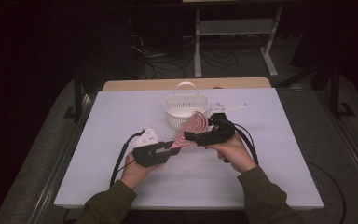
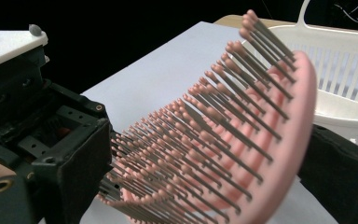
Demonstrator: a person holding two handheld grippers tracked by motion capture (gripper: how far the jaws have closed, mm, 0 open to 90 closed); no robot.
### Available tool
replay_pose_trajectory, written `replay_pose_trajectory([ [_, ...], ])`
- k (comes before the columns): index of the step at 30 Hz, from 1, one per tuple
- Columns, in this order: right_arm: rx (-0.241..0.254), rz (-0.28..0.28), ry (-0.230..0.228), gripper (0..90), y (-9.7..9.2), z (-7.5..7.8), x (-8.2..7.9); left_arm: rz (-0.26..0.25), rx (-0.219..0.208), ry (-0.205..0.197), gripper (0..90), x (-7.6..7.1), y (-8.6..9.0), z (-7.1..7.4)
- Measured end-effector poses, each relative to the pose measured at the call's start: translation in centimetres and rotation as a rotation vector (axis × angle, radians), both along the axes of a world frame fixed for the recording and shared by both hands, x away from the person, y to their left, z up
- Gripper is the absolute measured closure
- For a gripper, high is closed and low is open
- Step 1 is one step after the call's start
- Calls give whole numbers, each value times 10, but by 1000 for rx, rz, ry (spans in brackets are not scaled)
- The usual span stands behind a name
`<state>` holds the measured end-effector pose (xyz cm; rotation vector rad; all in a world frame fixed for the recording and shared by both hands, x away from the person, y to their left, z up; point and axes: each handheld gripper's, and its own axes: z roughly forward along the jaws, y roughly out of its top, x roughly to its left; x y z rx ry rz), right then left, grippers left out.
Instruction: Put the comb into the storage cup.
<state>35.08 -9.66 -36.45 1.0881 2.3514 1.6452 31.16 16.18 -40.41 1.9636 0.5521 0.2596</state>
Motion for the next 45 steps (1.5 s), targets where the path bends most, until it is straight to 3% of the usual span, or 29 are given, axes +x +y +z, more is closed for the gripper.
replay_pose_trajectory([
  [27, 51, -12, 38, 302, 1, -4, 2, 20, 4, -13, 704, 0, -1, -2],
  [45, 90, 4, 98, 458, -1, -7, 5, 17, 31, -29, 704, 1, -2, -5],
])
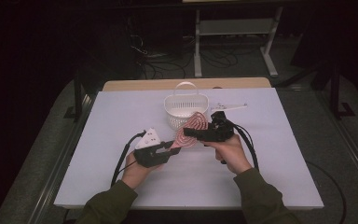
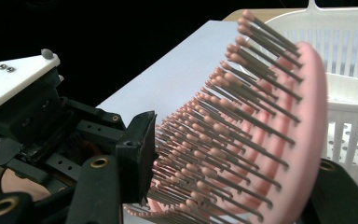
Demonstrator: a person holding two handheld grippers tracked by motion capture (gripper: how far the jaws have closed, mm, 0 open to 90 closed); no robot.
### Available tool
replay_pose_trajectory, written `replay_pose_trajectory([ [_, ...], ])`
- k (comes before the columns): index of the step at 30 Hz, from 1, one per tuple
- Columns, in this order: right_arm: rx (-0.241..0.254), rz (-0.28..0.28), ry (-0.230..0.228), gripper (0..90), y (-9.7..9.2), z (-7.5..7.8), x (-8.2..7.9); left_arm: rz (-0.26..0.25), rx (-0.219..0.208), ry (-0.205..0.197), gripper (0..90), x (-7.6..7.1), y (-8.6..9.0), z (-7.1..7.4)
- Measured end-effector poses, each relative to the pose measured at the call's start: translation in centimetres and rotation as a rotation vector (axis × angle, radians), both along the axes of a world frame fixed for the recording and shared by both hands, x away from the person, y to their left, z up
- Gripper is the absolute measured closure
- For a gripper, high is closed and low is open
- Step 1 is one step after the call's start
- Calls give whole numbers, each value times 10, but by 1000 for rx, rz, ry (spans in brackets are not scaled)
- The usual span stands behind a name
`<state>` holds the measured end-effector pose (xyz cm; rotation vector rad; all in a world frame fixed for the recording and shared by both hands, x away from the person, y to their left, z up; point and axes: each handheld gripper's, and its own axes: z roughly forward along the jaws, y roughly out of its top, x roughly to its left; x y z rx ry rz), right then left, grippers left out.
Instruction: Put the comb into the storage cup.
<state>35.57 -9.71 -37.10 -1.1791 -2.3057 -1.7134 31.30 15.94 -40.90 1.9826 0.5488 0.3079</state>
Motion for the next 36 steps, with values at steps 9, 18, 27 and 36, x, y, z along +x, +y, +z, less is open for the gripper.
replay_pose_trajectory([
  [9, 16, 14, -1, 527, 1, 1, -2, -7, 5, 5, 704, 0, 0, -1],
  [18, 41, 28, 5, 571, -1, 2, -1, -18, 6, 9, 707, 1, -1, -2],
  [27, 79, 49, 21, 608, -4, 1, 0, -26, 5, 8, 709, 1, -2, -2],
  [36, 97, 56, 19, 622, -4, 3, -1, -33, 2, 15, 708, 1, -2, -2],
])
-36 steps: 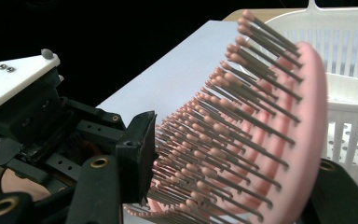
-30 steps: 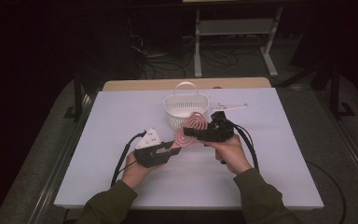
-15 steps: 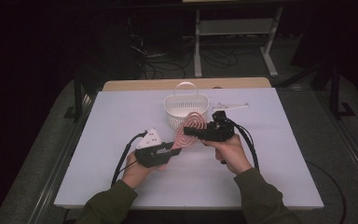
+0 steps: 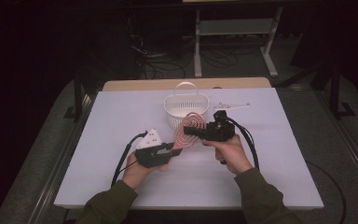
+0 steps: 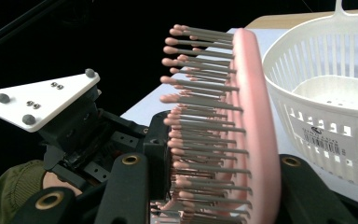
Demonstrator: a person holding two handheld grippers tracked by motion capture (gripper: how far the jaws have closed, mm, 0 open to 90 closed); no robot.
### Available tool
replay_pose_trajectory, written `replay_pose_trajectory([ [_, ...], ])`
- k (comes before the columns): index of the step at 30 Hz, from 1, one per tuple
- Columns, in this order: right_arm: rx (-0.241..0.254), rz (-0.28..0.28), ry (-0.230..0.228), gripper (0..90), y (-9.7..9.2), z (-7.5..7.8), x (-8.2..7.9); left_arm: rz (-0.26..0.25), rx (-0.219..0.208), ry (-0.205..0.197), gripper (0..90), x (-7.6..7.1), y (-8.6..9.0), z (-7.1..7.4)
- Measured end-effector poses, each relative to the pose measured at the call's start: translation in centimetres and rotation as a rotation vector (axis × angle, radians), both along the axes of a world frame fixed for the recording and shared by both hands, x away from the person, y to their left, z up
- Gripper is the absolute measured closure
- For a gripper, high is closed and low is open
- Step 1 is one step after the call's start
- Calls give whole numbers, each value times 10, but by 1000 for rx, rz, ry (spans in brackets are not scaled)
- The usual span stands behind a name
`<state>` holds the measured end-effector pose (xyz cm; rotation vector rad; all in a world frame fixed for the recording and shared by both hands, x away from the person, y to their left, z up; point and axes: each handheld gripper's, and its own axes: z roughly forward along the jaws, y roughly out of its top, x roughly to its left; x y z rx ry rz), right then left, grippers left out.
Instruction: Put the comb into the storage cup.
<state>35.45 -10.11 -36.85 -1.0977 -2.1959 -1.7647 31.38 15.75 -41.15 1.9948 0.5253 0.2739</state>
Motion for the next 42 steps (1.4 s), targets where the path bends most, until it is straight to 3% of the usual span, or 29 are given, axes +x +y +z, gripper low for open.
replay_pose_trajectory([
  [14, -12, -6, -22, 627, 0, 1, -2, 5, -18, -5, 673, 1, 2, 1],
  [23, -10, -13, -27, 627, -2, 1, -2, -2, -21, 16, 624, 3, 3, 0],
  [35, -14, -34, -39, 627, -7, 3, -1, -46, -28, 69, 484, 7, 6, 0],
  [42, -18, -39, -47, 626, -8, 3, -1, -86, 11, 91, 382, 8, 8, -2],
])
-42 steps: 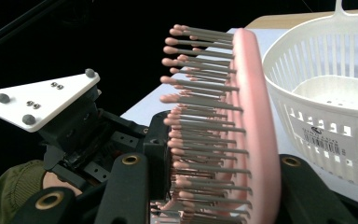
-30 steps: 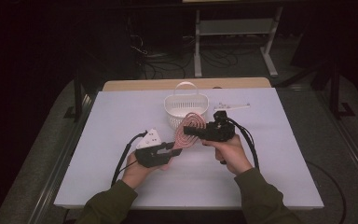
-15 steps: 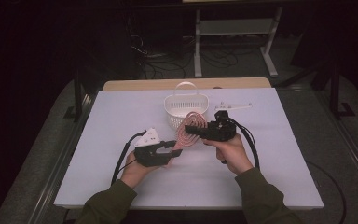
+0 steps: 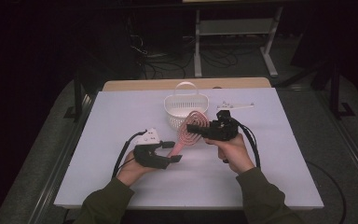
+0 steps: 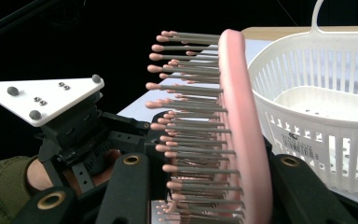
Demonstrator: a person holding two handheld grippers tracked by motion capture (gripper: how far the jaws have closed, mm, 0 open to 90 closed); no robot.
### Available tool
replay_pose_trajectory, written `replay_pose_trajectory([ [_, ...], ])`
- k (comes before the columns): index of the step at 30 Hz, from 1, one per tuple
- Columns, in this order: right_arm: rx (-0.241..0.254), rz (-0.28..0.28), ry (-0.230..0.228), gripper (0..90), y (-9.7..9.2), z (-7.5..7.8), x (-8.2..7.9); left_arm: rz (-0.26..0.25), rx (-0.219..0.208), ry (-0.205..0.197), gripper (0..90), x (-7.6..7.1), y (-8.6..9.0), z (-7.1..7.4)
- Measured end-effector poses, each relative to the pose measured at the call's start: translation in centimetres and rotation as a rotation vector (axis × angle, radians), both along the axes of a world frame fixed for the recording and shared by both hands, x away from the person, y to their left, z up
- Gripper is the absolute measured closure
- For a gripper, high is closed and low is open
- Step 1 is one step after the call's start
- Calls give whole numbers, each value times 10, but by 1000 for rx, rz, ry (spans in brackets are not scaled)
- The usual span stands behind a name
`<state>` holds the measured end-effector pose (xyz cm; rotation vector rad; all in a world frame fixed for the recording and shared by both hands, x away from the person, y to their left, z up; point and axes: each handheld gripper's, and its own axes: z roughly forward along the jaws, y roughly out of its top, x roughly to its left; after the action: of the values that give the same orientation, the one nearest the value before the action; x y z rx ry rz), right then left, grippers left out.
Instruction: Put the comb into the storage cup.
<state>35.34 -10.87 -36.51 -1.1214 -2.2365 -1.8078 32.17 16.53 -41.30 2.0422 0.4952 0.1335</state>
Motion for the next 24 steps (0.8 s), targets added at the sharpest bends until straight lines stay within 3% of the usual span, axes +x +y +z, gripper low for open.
replay_pose_trajectory([
  [9, -1, -10, -12, 627, -3, 2, 0, 5, 26, 7, 226, 2, 8, 3],
  [24, 3, -15, -19, 627, -6, 3, 0, 64, 47, 6, 109, 0, 40, 7],
])
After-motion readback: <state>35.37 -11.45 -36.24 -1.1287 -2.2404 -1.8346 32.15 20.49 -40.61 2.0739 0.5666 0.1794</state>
